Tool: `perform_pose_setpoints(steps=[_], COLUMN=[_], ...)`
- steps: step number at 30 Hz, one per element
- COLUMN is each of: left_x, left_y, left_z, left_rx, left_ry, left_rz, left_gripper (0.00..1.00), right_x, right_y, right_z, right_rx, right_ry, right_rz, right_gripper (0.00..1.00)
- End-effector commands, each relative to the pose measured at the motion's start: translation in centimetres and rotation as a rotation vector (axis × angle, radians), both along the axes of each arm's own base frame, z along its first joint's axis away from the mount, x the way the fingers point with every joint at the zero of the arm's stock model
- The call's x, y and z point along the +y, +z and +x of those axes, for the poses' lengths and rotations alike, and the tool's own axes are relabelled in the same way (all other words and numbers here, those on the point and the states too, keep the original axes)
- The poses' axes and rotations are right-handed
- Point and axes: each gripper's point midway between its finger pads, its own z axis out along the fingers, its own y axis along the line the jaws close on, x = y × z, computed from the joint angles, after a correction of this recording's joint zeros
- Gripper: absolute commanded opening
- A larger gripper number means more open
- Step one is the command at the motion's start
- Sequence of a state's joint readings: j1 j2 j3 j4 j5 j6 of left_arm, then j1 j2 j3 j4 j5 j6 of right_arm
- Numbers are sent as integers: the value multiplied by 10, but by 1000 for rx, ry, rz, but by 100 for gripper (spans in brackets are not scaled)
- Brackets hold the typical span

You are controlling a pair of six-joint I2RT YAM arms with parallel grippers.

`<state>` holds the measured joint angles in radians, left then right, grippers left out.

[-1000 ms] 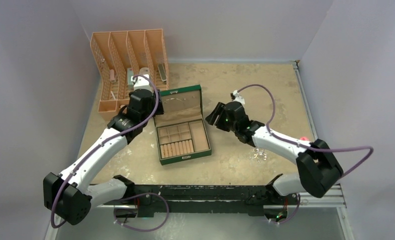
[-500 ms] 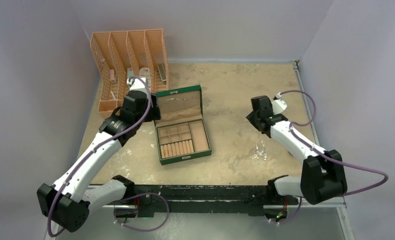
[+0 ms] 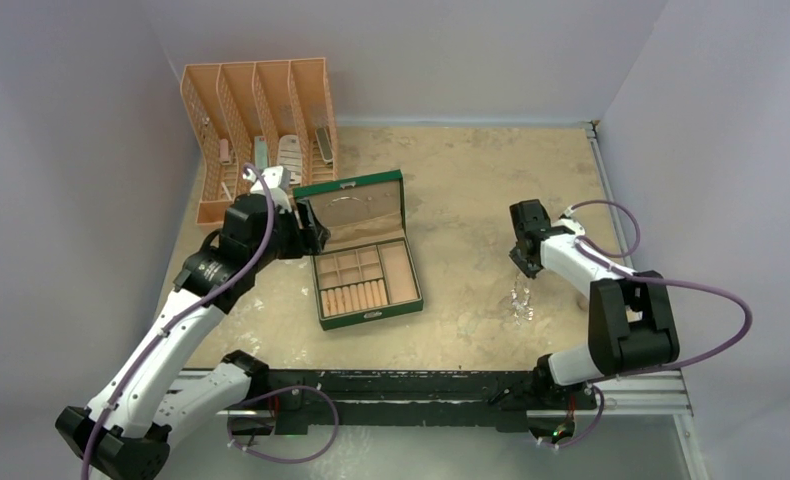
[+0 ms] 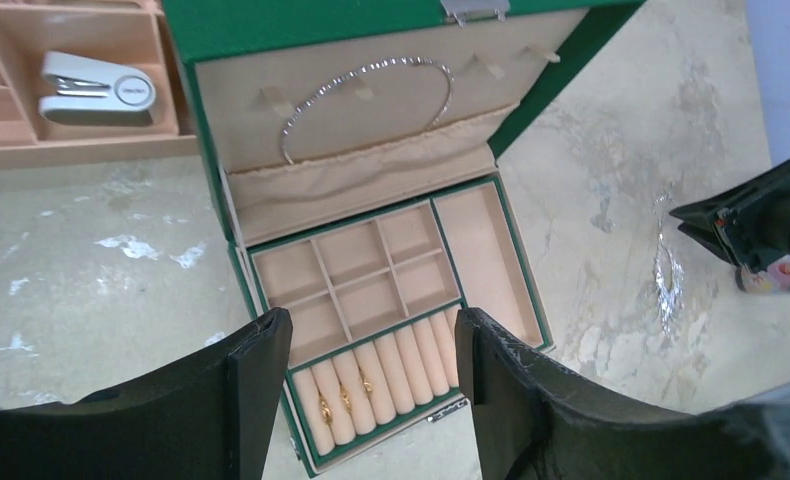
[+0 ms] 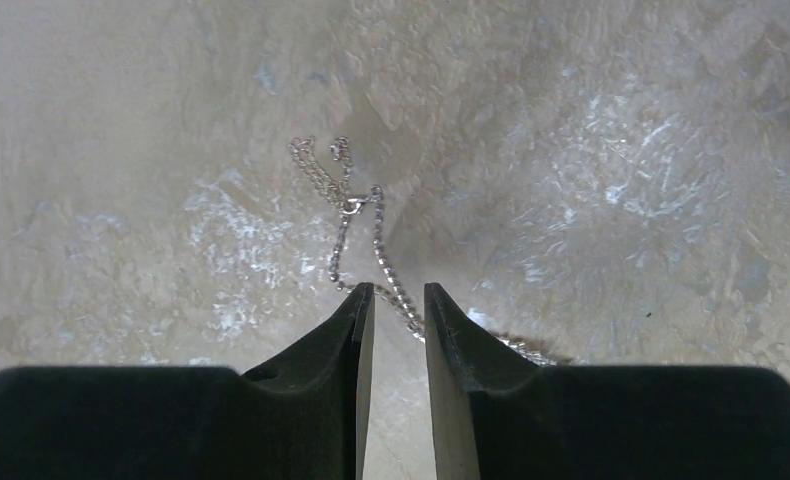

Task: Organize the mixed jewelry

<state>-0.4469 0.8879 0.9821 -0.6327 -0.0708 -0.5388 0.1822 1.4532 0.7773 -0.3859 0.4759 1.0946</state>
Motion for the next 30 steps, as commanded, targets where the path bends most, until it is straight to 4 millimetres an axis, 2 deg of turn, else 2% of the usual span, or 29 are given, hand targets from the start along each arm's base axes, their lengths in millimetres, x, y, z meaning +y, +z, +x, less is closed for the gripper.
perform_pose_setpoints(steps=[1, 5, 9, 14, 22, 25, 30], left_x=[-15, -15, -16, -16, -16, -17, -17], left_y=[-3, -8, -8, -12, -17, -18, -19], left_z=[-3, -2, -1, -1, 0, 0, -1], left_rx=[-3, -4, -12, -7, 0, 3, 9], left_ry=[-74, -81, -90, -92, -97, -98, -99], left_rz=[-49, -36, -36, -34, -23, -23, -21], left_gripper=[61, 61, 61, 61, 61, 60, 60], right_x=[-12, -15, -13, -12, -10, -15, -18], right_y=[10, 3, 3, 3, -5, -13, -22], right_z=[-1, -1, 15, 23, 25, 19, 11], right_rx=[0, 14, 2, 3, 19, 62, 101], right_ry=[-54, -47, 21, 55, 82, 57, 37], right_rz=[-41, -39, -39, -48, -40, -51, -59], right_gripper=[28, 28, 28, 28, 28, 24, 10])
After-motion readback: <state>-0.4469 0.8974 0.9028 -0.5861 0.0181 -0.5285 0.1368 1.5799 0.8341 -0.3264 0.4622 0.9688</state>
